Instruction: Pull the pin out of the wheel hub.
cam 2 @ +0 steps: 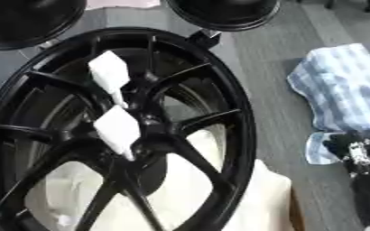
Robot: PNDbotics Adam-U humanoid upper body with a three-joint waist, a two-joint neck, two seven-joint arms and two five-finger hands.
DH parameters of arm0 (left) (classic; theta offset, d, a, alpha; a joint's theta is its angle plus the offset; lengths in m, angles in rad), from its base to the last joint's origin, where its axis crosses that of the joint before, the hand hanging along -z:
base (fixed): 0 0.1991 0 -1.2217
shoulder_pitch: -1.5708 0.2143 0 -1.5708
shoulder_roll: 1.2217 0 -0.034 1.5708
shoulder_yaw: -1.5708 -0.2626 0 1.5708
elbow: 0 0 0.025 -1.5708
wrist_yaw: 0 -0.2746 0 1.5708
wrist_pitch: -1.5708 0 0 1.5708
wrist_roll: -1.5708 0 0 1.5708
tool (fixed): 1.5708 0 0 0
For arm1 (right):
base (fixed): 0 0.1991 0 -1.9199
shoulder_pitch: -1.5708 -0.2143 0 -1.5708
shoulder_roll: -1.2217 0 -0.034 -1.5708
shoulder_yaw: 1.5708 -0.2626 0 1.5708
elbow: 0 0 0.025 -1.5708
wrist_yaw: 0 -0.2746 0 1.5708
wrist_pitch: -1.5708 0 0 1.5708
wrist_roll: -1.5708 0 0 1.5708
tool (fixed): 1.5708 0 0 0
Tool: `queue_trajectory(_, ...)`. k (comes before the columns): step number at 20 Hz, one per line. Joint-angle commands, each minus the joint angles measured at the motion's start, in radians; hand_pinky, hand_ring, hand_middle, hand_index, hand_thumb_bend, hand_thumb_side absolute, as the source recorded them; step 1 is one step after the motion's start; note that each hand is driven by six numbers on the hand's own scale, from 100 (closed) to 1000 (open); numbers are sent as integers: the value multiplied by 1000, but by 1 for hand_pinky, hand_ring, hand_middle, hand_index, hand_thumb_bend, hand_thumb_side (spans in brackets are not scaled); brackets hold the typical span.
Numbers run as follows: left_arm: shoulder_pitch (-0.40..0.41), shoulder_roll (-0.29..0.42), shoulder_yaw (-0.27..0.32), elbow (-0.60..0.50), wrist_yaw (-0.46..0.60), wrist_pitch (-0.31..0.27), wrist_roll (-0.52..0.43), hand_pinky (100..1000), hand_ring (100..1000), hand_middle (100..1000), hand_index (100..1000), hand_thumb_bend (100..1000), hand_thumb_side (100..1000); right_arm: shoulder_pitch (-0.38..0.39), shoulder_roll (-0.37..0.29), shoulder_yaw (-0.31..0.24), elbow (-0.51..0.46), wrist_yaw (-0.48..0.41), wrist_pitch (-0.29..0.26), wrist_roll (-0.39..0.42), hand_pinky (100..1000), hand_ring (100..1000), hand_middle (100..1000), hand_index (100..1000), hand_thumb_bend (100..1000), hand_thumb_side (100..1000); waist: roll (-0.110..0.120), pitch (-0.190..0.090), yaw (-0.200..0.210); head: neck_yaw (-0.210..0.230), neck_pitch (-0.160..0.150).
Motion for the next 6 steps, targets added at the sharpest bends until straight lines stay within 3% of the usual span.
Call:
queue_trajectory(1,-14,28,8,-68,50,-7,0,794,562,536,713,100,310,5,-14,-9,-18,-5,-7,2,853,700,630,596,152,535,3,-25,2,3,-8)
queue_trajectory(5,-13,28,10,-135,110,10,-9,793,562,536,712,100,314,6,-16,-10,-18,-8,-9,3,853,700,631,596,152,535,4,-28,3,4,-7)
queue_trajectory(6,-13,30,12,-142,124,14,-13,793,558,533,712,100,350,6,-17,-10,-18,-8,-9,3,853,700,633,596,149,535,4,-28,3,4,-7)
